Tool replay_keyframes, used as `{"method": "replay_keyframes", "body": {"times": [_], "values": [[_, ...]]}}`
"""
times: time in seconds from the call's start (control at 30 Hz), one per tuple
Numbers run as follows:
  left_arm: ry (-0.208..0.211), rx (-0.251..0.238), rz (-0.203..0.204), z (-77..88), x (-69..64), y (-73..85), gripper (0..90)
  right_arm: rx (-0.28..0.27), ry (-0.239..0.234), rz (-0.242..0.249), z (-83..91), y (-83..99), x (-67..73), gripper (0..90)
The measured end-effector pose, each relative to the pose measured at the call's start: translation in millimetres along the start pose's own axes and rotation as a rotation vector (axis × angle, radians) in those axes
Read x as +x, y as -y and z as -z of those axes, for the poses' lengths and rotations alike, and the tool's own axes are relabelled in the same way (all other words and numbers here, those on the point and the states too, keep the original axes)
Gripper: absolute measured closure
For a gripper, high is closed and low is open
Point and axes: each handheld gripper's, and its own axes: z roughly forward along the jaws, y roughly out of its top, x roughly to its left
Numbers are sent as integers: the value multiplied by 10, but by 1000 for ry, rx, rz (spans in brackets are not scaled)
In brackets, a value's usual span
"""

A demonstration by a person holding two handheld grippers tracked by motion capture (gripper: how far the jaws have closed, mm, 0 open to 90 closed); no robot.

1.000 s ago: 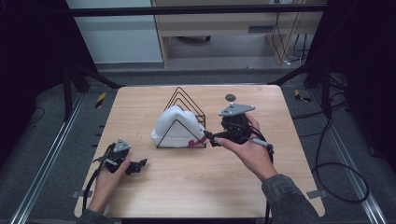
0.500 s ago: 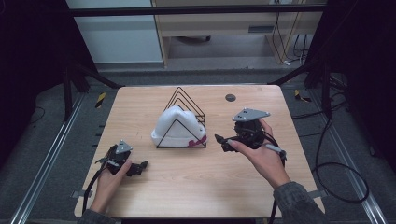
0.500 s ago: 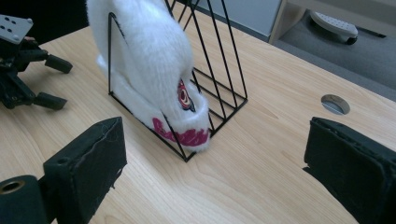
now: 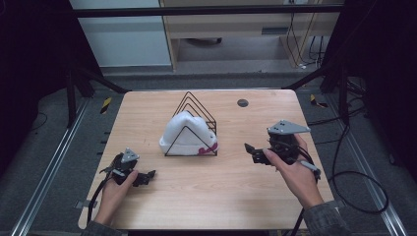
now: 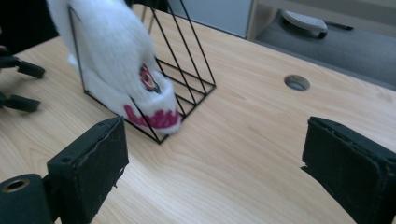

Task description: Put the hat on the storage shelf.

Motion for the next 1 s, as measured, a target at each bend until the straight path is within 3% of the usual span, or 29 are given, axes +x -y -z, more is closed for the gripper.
{"method": "replay_keyframes", "body": {"times": [0.17,0.33,1.0], "values": [[1,-1,1,4,-4,6,5,5,39,-33,35,183,-111,90],[3,-1,2,3,-7,6,2,19,56,-34,31,345,-204,92],[7,1,-1,4,-9,8,0,111,53,-76,-282,837,-286,97]]}}
